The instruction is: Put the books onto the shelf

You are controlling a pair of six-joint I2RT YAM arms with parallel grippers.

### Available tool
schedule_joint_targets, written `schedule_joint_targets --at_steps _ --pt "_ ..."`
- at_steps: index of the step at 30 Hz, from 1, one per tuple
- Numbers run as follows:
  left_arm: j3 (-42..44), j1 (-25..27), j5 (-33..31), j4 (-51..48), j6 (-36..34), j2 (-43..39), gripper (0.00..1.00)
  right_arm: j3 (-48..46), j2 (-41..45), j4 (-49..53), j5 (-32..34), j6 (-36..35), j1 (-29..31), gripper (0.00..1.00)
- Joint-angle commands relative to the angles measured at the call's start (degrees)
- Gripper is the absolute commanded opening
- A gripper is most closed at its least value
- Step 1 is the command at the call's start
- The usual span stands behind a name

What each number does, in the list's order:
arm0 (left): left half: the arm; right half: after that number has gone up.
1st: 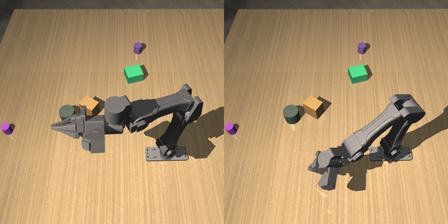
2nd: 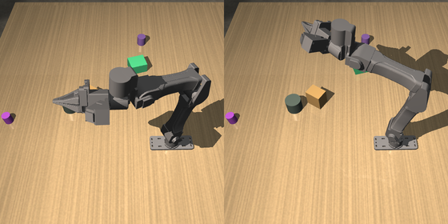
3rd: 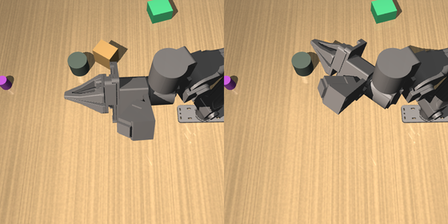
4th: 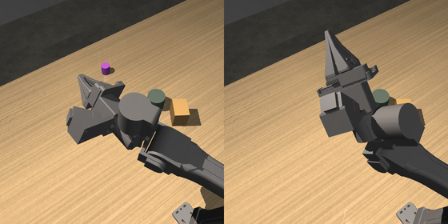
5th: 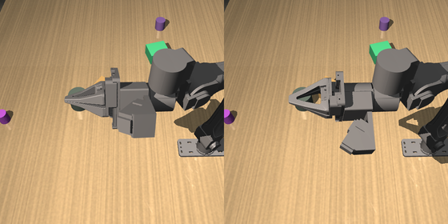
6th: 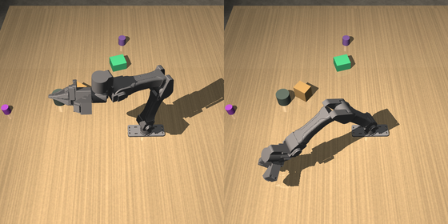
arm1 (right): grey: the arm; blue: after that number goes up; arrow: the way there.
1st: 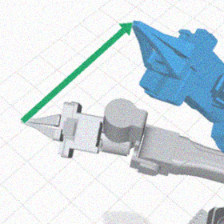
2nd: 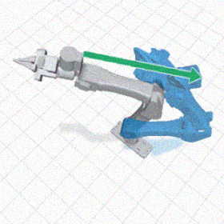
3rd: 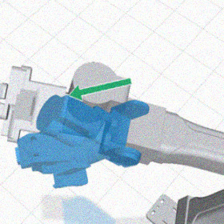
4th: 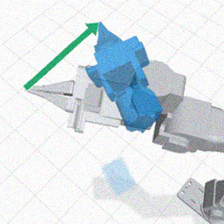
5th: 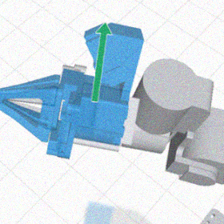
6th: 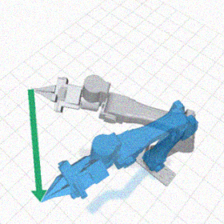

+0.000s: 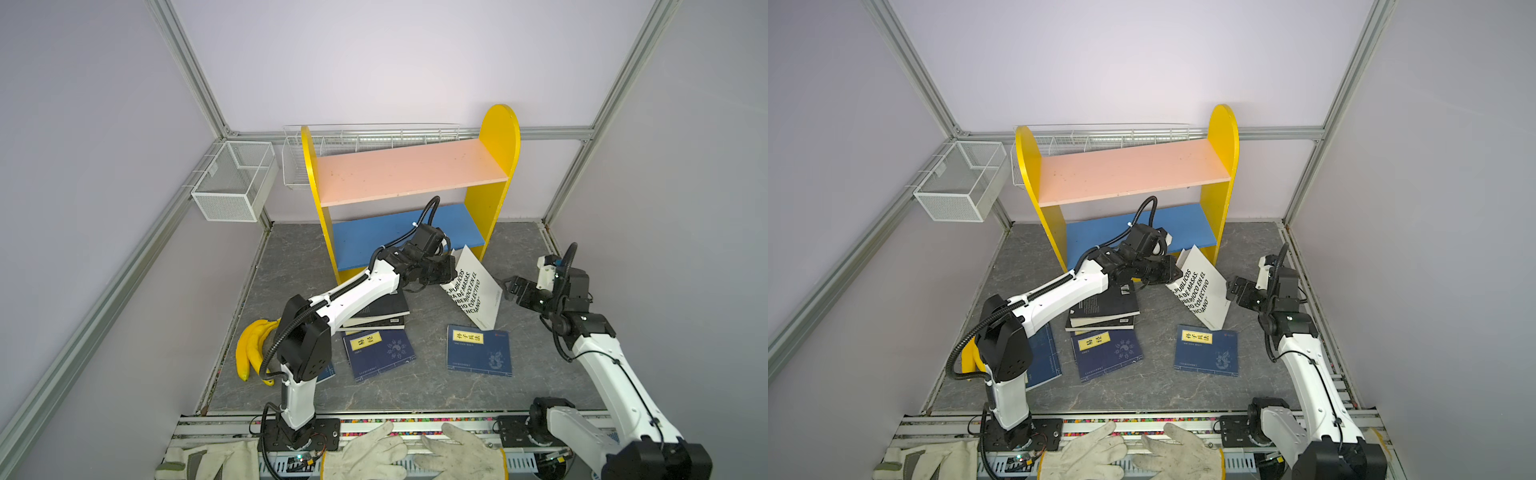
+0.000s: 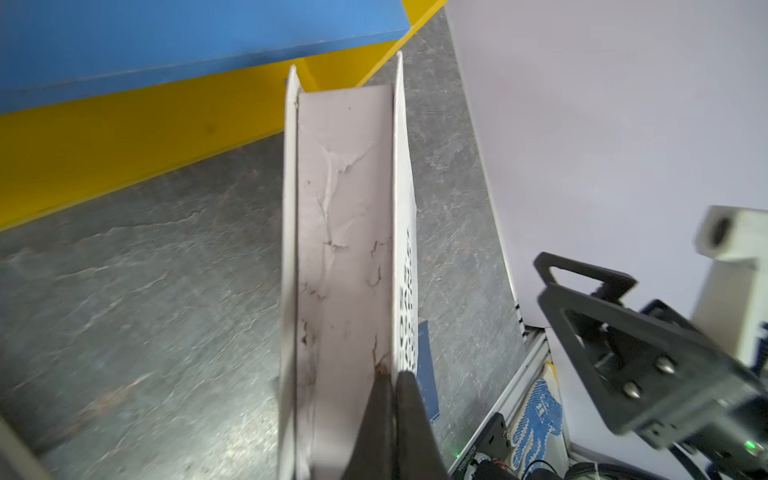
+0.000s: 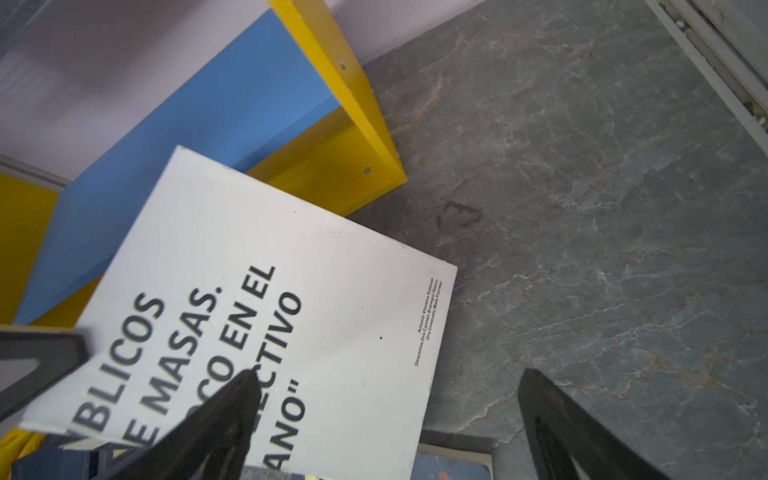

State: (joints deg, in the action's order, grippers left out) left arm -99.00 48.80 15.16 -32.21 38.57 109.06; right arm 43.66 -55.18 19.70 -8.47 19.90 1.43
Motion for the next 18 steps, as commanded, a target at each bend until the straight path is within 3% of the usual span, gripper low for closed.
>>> schedule_joint_targets --at_steps 1,4,10,18 --pt "-3.42 -0.07 -6.34 -6.78 -1.11 -3.33 0.00 -1.94 3.91 -3.95 5.09 -5.50 8.72 0.99" --pt "-5.87 -0.23 -9.08 -10.43 -1.21 -3.63 0.00 -6.17 8.54 -9.24 12.06 -9.79 18.10 1.00" --pt "-12.20 -0.26 -8.61 -16.79 -0.28 -1.41 0.00 -13.91 15.01 -15.84 17.89 -13.48 27.42 0.97" --pt "-17.04 -0.33 -8.39 -21.02 2.16 -0.61 0.00 -18.87 11.90 -24.74 31.56 -18.10 43.71 0.98"
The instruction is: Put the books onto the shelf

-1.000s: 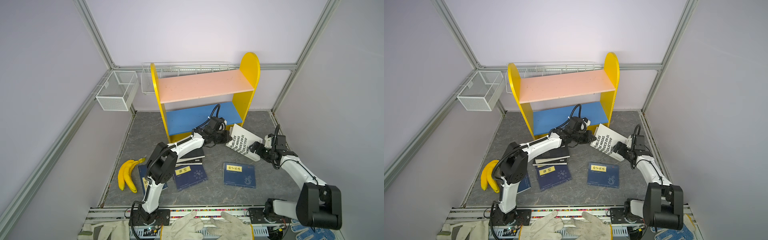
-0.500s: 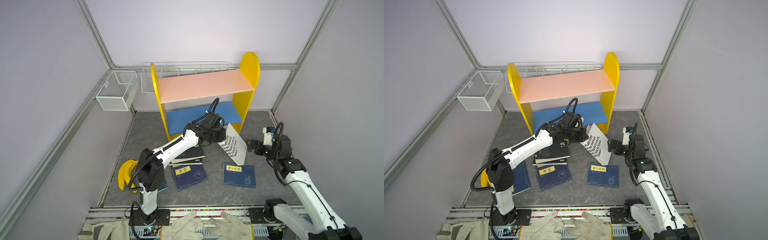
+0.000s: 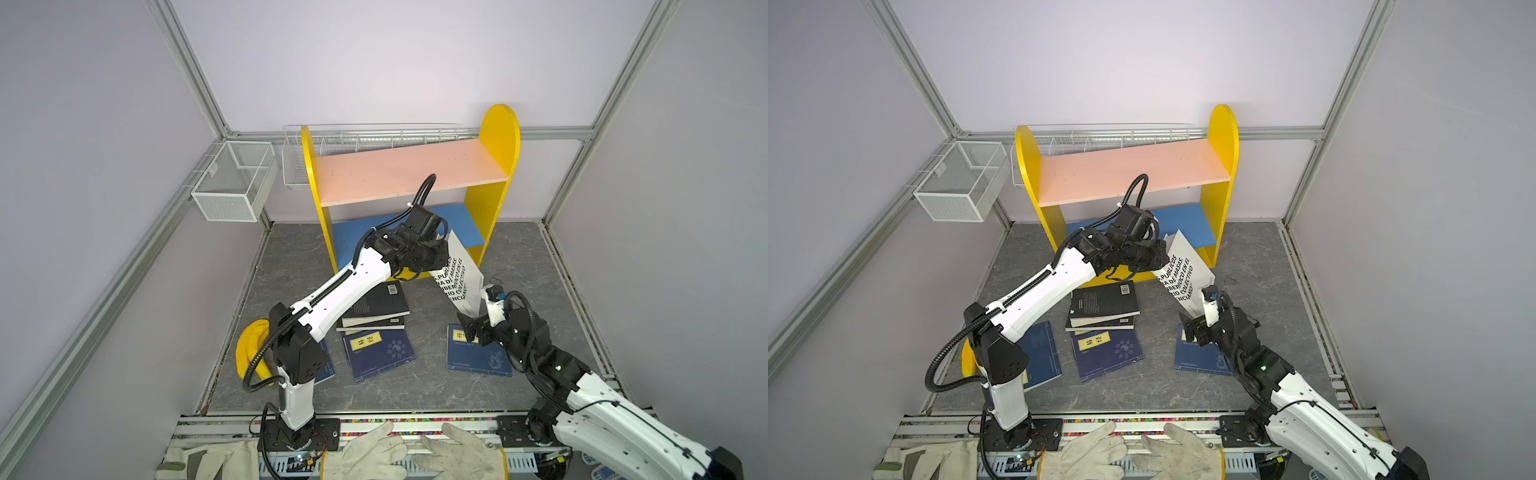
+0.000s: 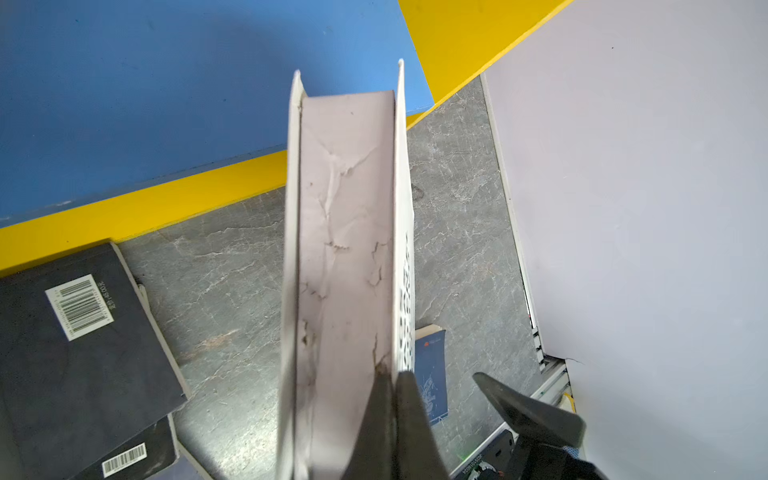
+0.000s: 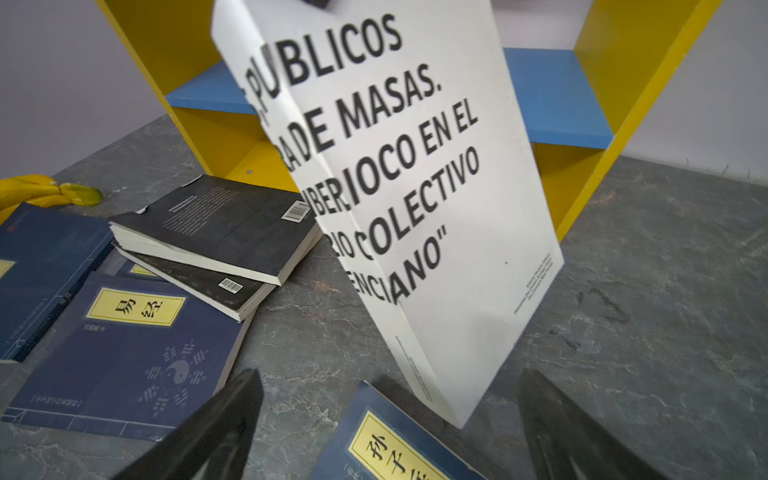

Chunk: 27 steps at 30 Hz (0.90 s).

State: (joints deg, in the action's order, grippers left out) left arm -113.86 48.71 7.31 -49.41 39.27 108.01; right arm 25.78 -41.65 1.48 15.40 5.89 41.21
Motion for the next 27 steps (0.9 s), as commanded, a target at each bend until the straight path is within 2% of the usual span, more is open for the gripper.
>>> schedule_joint_targets --at_steps 1,3,9,17,21,27 --pt "-2.33 -0.25 -0.26 -4.00 1.92 0.42 0.00 -1.01 -3.18 -8.25 11.35 -5.16 6.07 0.98" --pt "-2.23 -0.23 0.84 -4.15 2.80 0.24 0.00 -1.56 -6.29 -12.98 16.99 -8.17 8.97 0.97" --pt "-2.71 -0.26 2.51 -6.29 5.01 -0.66 0.00 -0.87 -20.18 -26.85 32.17 -14.02 12.58 1.00" --pt "-3.27 -0.27 2.60 -9.23 6.07 -1.49 0.00 2.01 -31.64 -36.71 42.96 -18.24 15.78 0.92" --pt "-3.33 -0.28 3.48 -9.02 6.44 -1.19 0.00 3.89 -33.88 -35.65 48.65 -16.64 16.09 0.78" --pt "-5.43 -0.35 2.68 -10.37 5.74 -0.60 0.00 4.37 -33.65 -33.07 50.26 -13.21 16.09 0.52"
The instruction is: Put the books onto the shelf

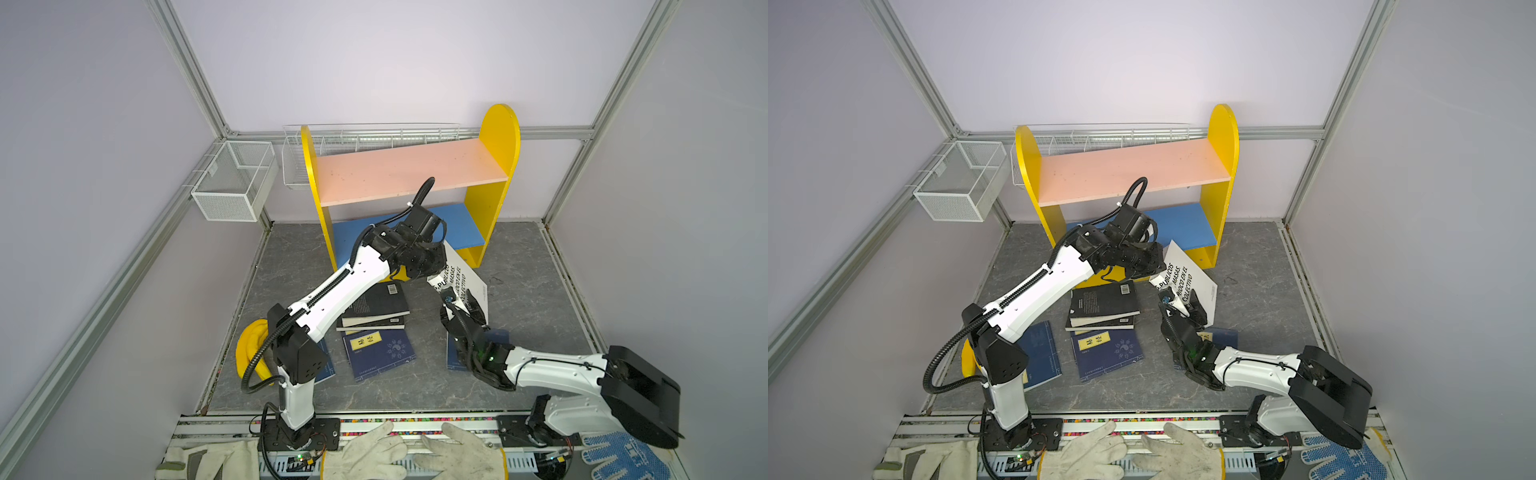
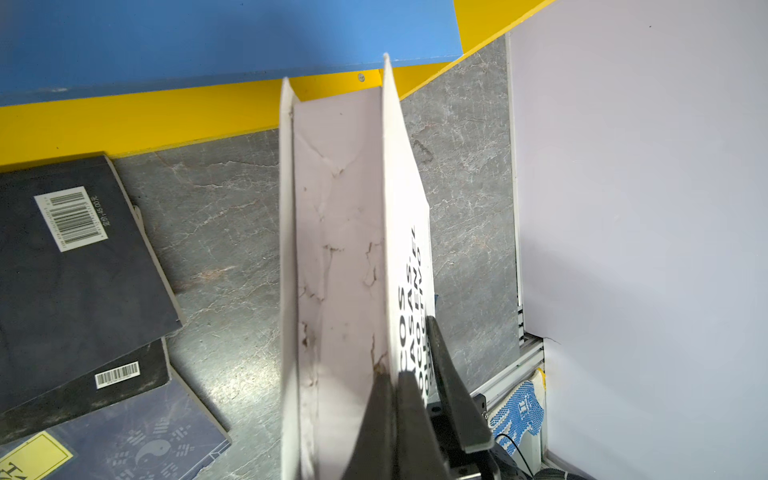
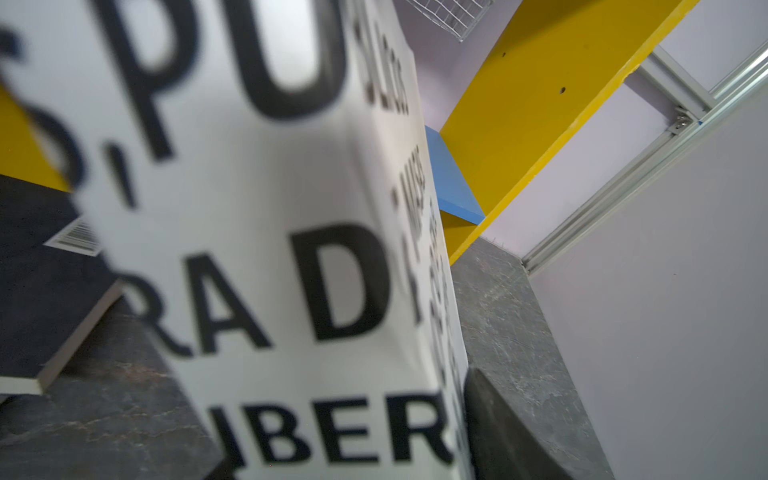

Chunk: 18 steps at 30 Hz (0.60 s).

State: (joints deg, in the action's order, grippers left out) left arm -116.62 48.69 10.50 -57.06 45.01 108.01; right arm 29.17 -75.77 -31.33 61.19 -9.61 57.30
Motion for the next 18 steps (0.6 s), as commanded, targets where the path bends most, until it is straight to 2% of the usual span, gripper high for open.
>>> schedule_joint_targets --at_steps 1,6,10,12,16,18 --pt "-2.81 -0.32 -0.61 -2.74 -0.17 -0.55 0.00 1.07 1.02 0.31 4.35 2.77 -0.04 0.49" --pt "-4.25 -0.37 -1.82 -3.32 -1.10 -0.49 0.02 1.77 4.75 5.58 -0.62 5.56 -0.52 0.39" --pt "-5.60 -0.38 -4.77 -5.02 -3.26 -1.84 0.45 2.76 9.58 11.49 -4.21 8.66 -1.11 0.37" --pt "-5.33 -0.41 -5.81 -4.72 -4.27 -3.68 0.55 3.32 12.69 15.11 -7.30 9.81 -1.48 0.37" --pt "-0.59 -0.41 -6.75 0.21 -6.98 -10.51 0.63 5.73 19.84 24.79 -16.08 11.80 -2.49 0.37" --pt "4.43 -0.36 -7.19 5.24 -8.01 -15.94 0.81 9.07 22.74 30.97 -20.95 13.03 -3.03 0.37"
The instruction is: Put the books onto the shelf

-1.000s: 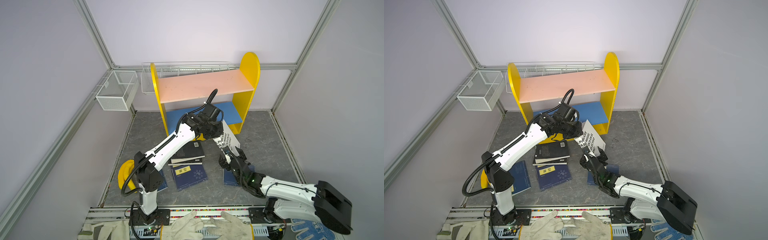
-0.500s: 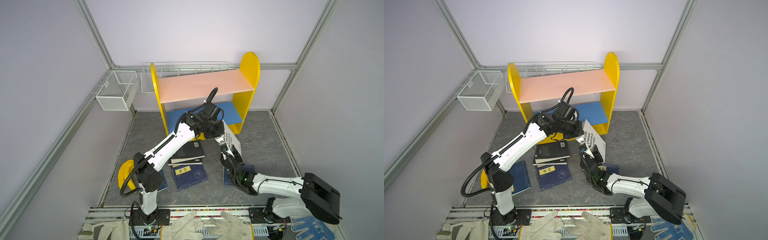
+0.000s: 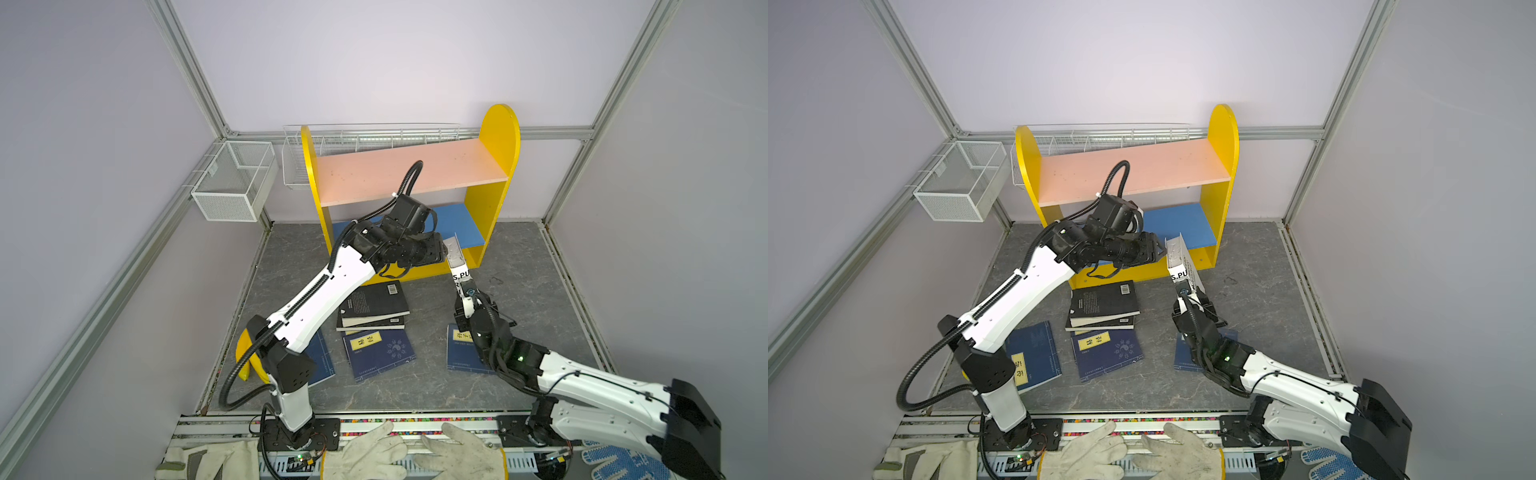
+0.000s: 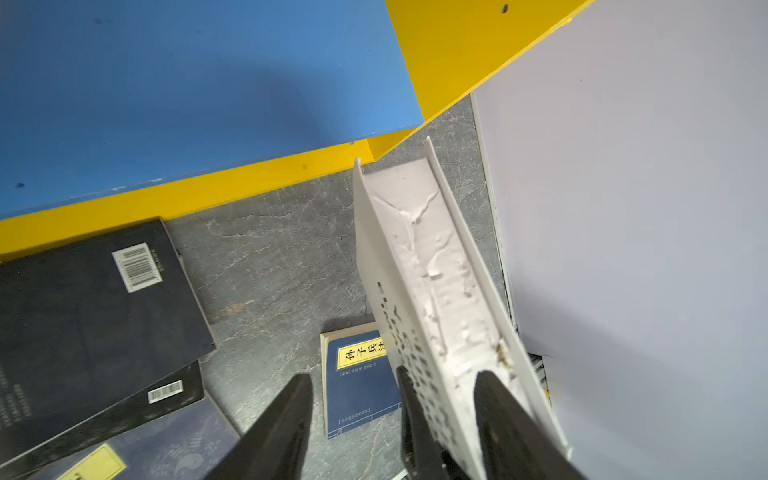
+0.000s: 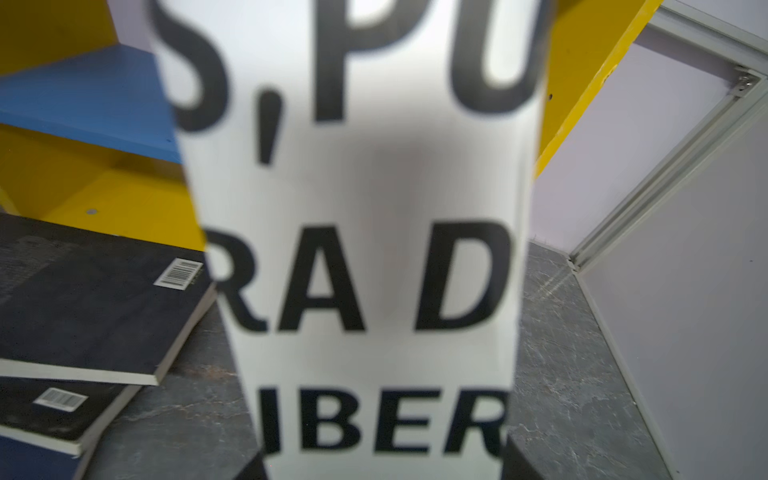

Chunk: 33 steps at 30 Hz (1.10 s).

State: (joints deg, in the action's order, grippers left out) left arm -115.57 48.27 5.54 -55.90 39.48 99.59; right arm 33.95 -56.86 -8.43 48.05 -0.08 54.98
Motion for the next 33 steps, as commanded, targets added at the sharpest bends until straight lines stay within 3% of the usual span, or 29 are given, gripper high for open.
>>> schedule_joint_targets --at_steps 1,2,6,12,17,23,26,33 --pt "5.65 0.00 -3.17 5.91 -3.22 -10.18 0.94 6.37 4.91 10.97 -10.12 3.81 -0.90 0.36" --pt "7.19 0.00 -4.27 6.74 -3.90 -12.46 0.99 8.49 5.66 13.03 -11.73 4.13 -0.87 0.36" --pt "12.13 0.00 -8.93 8.14 -8.04 -20.66 1.00 19.73 6.33 18.52 -18.59 3.79 -0.86 0.35" --pt "17.00 0.03 -17.78 9.62 -12.15 -31.08 1.00 34.59 0.45 17.01 -27.70 1.56 -0.84 0.33" --pt "16.75 -0.06 -27.14 9.18 -16.77 -35.96 0.99 46.13 -9.30 10.60 -30.78 -1.63 -0.71 0.32" --pt "16.87 -0.76 -40.92 13.84 -24.23 -37.55 1.00 55.39 -21.46 -4.13 -28.72 -3.83 -0.23 0.32" --pt "16.78 -5.06 -39.06 16.90 -25.43 -37.46 0.99 59.85 -27.85 -11.36 -27.95 -5.04 0.03 0.31" --pt "21.00 -23.76 -19.25 28.05 -18.86 -36.85 1.00 73.84 -43.06 -18.15 -24.78 -6.88 0.80 0.31"
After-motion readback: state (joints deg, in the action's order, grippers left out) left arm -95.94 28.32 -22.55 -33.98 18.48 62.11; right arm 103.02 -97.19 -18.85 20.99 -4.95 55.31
